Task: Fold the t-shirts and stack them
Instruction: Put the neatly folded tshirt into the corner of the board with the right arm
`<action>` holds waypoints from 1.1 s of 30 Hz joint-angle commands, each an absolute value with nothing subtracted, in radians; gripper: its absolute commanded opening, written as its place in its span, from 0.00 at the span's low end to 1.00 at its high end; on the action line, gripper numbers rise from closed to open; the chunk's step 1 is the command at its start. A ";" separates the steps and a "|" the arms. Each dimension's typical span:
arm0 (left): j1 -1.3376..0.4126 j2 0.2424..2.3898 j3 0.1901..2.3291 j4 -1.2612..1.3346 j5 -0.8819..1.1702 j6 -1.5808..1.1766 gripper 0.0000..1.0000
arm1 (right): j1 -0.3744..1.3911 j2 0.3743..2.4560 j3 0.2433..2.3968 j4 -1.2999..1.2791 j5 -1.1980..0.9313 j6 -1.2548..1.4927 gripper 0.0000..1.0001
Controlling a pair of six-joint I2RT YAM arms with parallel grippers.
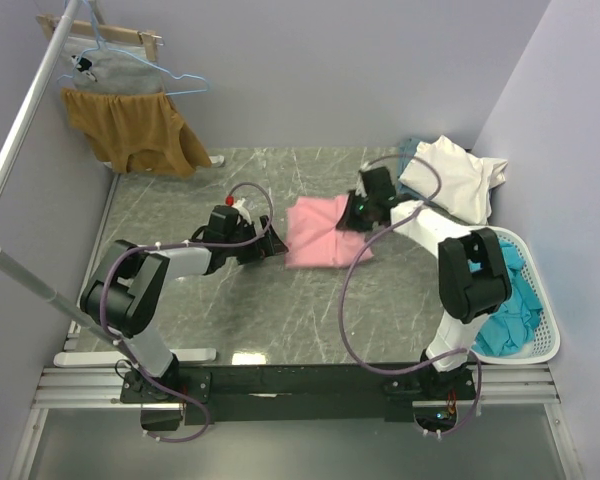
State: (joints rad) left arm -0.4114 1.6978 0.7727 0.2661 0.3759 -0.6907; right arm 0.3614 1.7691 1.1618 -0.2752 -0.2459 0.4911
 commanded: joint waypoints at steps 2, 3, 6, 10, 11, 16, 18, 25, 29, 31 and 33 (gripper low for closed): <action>-0.402 1.657 0.821 0.146 0.328 -0.638 0.99 | 0.218 1.753 1.415 -0.413 -0.103 0.397 0.00; -0.402 1.660 0.822 0.147 0.339 -0.638 1.00 | 0.178 1.765 1.452 -0.422 -0.095 0.394 0.00; -0.402 1.670 0.827 0.158 0.353 -0.640 0.99 | 0.097 1.822 1.603 -0.442 -0.016 0.388 0.00; -0.402 1.681 0.827 0.163 0.373 -0.640 0.99 | -0.032 1.894 1.779 -0.448 0.025 0.413 0.00; -0.402 1.681 0.827 0.164 0.376 -0.638 1.00 | -0.058 1.923 1.807 -0.454 0.031 0.419 0.00; -0.402 1.709 0.841 0.163 0.393 -0.634 0.99 | -0.175 2.016 1.896 -0.453 0.115 0.462 0.00; -0.402 1.723 0.844 0.173 0.403 -0.637 0.99 | -0.201 2.063 1.894 -0.449 0.120 0.488 0.00; -0.402 1.735 0.851 0.170 0.416 -0.632 0.99 | -0.212 2.067 1.771 -0.448 0.271 0.543 0.99; -0.402 1.700 0.841 0.164 0.399 -0.626 0.99 | -0.180 1.860 1.521 -0.321 0.409 0.555 1.00; -0.402 1.684 0.839 0.166 0.384 -0.618 0.99 | -0.129 1.742 1.404 -0.292 0.466 0.555 1.00; -0.402 1.651 0.833 0.163 0.364 -0.618 0.99 | -0.066 1.662 1.294 -0.262 0.529 0.543 1.00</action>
State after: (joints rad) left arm -0.4023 1.7157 0.8326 0.1749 0.3981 -0.6464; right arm -0.1665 1.9102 1.4113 -0.3958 0.3431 0.5354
